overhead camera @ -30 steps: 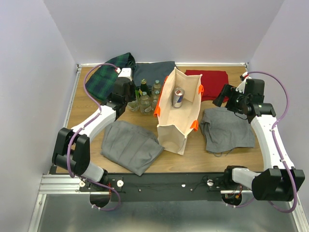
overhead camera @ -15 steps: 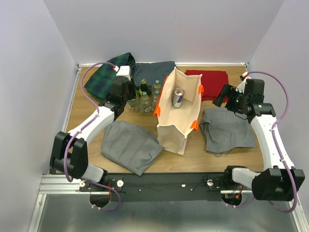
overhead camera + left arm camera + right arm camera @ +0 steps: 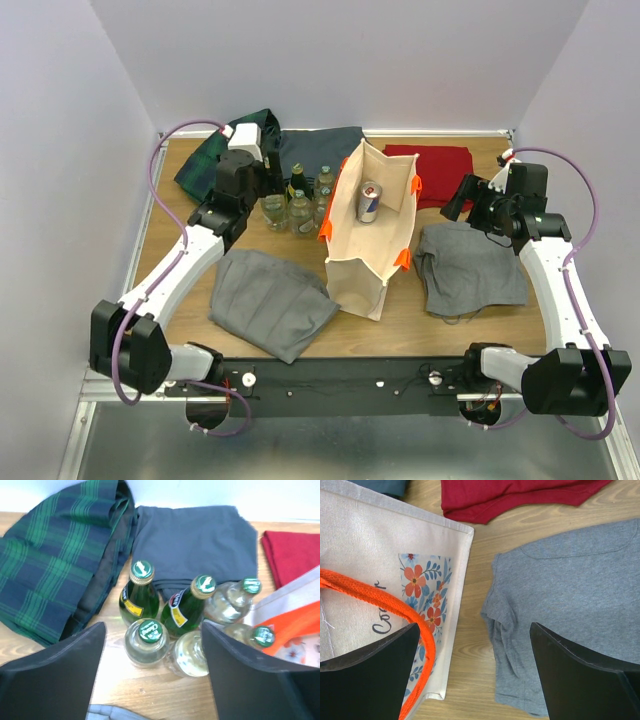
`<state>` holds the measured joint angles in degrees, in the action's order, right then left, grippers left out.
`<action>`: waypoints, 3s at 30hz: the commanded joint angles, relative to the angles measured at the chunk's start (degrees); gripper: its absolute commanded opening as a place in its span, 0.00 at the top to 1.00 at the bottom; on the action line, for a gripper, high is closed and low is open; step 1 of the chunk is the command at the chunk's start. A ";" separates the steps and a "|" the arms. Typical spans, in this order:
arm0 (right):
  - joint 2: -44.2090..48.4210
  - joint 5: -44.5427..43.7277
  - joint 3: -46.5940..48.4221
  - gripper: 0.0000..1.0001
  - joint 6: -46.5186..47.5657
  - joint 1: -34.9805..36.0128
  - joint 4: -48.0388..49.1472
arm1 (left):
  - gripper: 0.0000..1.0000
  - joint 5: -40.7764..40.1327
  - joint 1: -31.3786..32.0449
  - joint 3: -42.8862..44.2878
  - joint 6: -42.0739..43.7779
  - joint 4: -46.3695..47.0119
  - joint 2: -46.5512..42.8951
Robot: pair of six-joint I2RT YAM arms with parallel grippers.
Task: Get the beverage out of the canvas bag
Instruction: Place the drink at the center of the board, then adjust the drink in the canvas bag.
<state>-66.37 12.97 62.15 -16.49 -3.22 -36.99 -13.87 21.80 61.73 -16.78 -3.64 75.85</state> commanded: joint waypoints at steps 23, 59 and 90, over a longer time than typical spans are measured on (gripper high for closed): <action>2.12 0.30 -1.42 0.00 -0.03 -0.38 0.43 | 0.01 22.48 11.32 25.53 9.38 -16.31 2.98; 2.03 -1.10 -2.03 0.00 -0.30 -0.38 0.87 | 0.01 18.35 22.23 54.10 11.94 -38.37 33.65; 3.18 -3.13 -2.91 0.00 0.93 -0.38 1.05 | 0.01 24.15 17.57 59.11 6.93 -36.70 42.71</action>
<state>-63.11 11.22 59.57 -16.40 -3.22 -36.88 7.46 39.03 119.28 -9.54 -41.28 117.91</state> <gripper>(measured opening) 0.998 0.990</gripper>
